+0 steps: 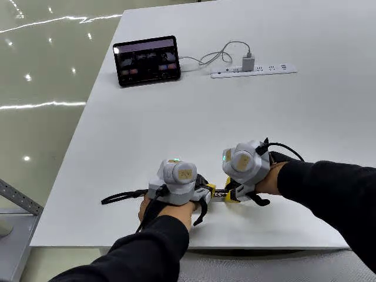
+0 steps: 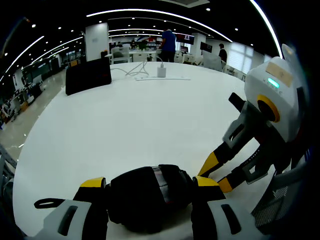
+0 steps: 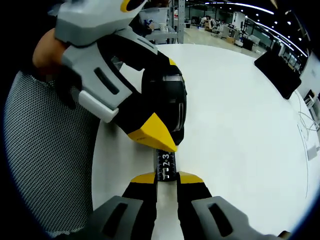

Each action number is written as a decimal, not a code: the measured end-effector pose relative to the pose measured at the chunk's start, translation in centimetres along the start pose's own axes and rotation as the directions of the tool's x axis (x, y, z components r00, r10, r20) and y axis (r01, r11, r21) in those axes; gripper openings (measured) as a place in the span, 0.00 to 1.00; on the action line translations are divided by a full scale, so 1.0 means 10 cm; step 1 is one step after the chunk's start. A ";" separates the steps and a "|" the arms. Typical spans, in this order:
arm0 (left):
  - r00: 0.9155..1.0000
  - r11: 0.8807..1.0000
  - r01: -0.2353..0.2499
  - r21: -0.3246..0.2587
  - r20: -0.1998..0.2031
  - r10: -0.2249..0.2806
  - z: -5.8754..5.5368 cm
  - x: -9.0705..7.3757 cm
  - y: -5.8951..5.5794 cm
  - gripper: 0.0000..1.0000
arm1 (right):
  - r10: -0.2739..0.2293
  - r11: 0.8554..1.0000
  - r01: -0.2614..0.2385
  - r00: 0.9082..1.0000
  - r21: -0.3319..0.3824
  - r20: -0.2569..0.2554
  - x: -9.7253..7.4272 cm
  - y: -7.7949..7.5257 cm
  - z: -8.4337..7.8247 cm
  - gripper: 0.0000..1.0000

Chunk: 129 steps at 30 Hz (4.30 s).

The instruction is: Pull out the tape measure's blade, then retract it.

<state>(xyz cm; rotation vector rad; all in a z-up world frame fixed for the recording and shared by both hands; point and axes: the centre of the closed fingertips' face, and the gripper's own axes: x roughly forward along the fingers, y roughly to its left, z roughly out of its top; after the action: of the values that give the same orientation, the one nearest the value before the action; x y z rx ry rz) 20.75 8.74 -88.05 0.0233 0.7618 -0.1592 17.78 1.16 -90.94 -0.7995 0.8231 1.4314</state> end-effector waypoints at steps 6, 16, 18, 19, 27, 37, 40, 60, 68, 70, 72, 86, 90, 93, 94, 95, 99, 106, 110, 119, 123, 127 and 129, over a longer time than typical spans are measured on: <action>1.000 1.000 0.002 -0.005 0.001 -0.002 0.00 0.00 0.00 0.64 | 0.000 1.000 0.000 1.000 -0.001 0.005 0.01 0.00 0.02 0.10; 1.000 1.000 0.005 -0.008 0.001 -0.005 0.01 0.00 0.01 0.64 | -0.007 1.000 0.007 1.000 0.012 0.014 0.04 -0.01 0.06 0.10; 1.000 1.000 0.005 -0.009 0.002 -0.005 0.00 0.00 0.01 0.64 | -0.006 1.000 0.006 1.000 0.016 0.016 0.04 -0.01 0.06 0.10; 1.000 1.000 0.005 -0.009 0.002 -0.005 0.01 0.00 0.01 0.64 | -0.007 1.000 0.006 1.000 0.017 0.016 0.04 -0.01 0.07 0.10; 1.000 1.000 0.005 -0.014 0.004 -0.005 0.00 0.00 0.01 0.64 | -0.004 1.000 0.003 0.999 0.025 0.038 0.06 0.00 0.10 0.10; 1.000 1.000 0.008 -0.028 0.008 -0.008 0.01 0.00 0.01 0.64 | -0.024 0.997 0.019 0.997 0.075 0.073 0.08 -0.01 0.16 0.10; 1.000 1.000 0.008 -0.031 0.008 -0.008 0.01 0.00 0.02 0.64 | -0.022 0.997 0.016 0.997 0.071 0.077 0.08 -0.02 0.16 0.10; 0.999 0.998 0.035 -0.055 0.017 -0.034 0.02 0.00 0.02 0.63 | -0.020 0.997 0.011 0.993 0.077 0.116 0.11 -0.04 0.23 0.11; 0.999 0.997 0.044 -0.056 0.020 -0.043 0.02 0.00 0.03 0.63 | -0.013 0.998 0.006 0.993 0.058 0.115 0.15 -0.04 0.26 0.11; 0.999 0.997 0.043 -0.057 0.022 -0.042 0.03 0.00 0.02 0.64 | -0.015 0.998 0.008 0.992 0.061 0.122 0.15 -0.04 0.26 0.11; 0.999 0.997 0.044 -0.056 0.021 -0.043 0.02 0.00 0.02 0.64 | -0.019 0.998 0.011 0.992 0.062 0.123 0.14 -0.04 0.26 0.11; 0.999 0.997 0.042 -0.058 0.023 -0.041 0.03 -0.01 0.02 0.64 | -0.045 0.999 0.041 0.987 0.029 0.156 0.11 -0.03 0.23 0.10; 0.999 0.997 0.042 -0.060 0.023 -0.041 0.03 0.00 0.02 0.64 | -0.034 0.999 0.027 0.988 0.047 0.150 0.13 -0.03 0.26 0.10; 0.999 0.997 0.042 -0.061 0.023 -0.041 0.03 0.00 0.02 0.64 | -0.032 0.999 0.027 0.988 0.034 0.149 0.13 -0.03 0.25 0.10; 0.999 0.997 0.043 -0.062 0.023 -0.041 0.03 0.00 0.02 0.64 | -0.033 0.999 0.029 0.988 0.029 0.148 0.13 -0.02 0.26 0.10; 0.999 0.997 0.043 -0.061 0.023 -0.042 0.03 0.00 0.02 0.64 | -0.033 0.999 0.029 0.989 0.028 0.146 0.13 -0.03 0.26 0.10; 0.999 0.997 0.043 -0.061 0.022 -0.042 0.02 0.00 0.02 0.64 | -0.025 0.999 0.020 0.987 0.031 0.157 0.13 -0.04 0.25 0.10; 0.999 0.997 0.045 -0.060 0.021 -0.044 0.02 -0.01 0.02 0.64 | -0.028 0.999 0.024 0.987 0.028 0.159 0.14 -0.02 0.27 0.10; 0.999 0.997 0.046 -0.056 0.021 -0.044 0.02 -0.01 0.01 0.64 | -0.029 0.999 0.025 0.987 0.025 0.159 0.14 -0.02 0.27 0.10; 0.999 0.998 0.041 -0.052 0.031 -0.040 0.03 -0.01 0.01 0.65 | -0.044 0.999 0.040 0.986 0.024 0.163 0.14 -0.03 0.27 0.12; 0.998 0.997 0.044 -0.057 0.036 -0.042 0.03 0.00 0.02 0.65 | -0.050 0.998 0.046 0.986 0.031 0.158 0.14 -0.03 0.28 0.15; 0.998 0.997 0.042 -0.057 0.038 -0.040 0.03 -0.01 0.01 0.65 | -0.087 0.996 0.081 0.984 0.047 0.155 0.09 -0.07 0.26 0.26; 0.998 0.998 0.042 -0.056 0.038 -0.040 0.02 0.00 0.02 0.65 | -0.096 0.994 0.087 0.983 0.061 0.154 0.05 -0.10 0.23 0.32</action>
<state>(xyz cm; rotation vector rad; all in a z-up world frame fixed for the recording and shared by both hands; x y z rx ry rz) 20.92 8.91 -87.85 -0.0495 0.7298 -0.1763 18.79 3.40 -90.21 -0.6659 0.6934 1.3658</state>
